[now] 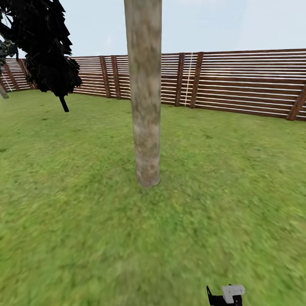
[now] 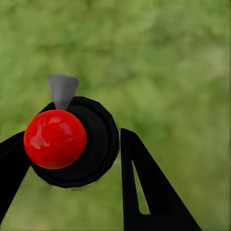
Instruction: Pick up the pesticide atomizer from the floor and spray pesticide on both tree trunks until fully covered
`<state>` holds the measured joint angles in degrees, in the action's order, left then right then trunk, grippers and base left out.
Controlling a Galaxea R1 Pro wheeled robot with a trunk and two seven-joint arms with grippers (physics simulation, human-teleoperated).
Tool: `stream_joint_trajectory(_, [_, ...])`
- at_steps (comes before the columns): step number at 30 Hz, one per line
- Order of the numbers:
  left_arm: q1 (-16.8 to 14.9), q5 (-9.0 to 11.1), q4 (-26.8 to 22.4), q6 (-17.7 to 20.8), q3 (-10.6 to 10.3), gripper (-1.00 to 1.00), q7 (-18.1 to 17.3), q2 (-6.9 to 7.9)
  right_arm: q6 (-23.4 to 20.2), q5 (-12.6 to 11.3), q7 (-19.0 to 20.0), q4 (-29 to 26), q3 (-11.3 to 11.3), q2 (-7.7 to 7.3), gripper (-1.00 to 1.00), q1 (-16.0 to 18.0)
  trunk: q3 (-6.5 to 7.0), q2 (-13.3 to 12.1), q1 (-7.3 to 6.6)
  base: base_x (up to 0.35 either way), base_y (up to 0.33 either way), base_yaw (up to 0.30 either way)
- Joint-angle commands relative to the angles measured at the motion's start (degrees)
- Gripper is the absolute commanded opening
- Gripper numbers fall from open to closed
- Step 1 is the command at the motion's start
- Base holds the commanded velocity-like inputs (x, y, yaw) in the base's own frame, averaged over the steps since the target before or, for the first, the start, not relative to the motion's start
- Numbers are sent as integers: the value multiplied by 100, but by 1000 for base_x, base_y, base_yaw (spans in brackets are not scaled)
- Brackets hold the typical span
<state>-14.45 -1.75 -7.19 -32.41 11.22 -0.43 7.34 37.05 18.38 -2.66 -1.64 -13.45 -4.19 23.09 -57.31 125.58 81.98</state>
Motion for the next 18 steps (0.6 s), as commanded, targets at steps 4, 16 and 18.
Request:
stream_joint_trajectory(4, [-5, -18, -1, -16, 29, -100, -1, -4, 27, 39, -53, -10, -51, -2, 100, 3, -5, 2, 3, 339, 0, 50])
stream_joint_trajectory(16, [-234, -921, -270, 92, -315, -100, -612, 136, -4, 571, 252, -1079, -16, 6, 100, 12, -5, 2, 3, 317, 0, 2])
stream_joint_trajectory(18, [-421, -1906, -601, 380, -496, -100, -939, 152, -104, 1472, 1463, -1663, 34, 8, 100, 13, -5, 2, 3, 34, 0, 0])
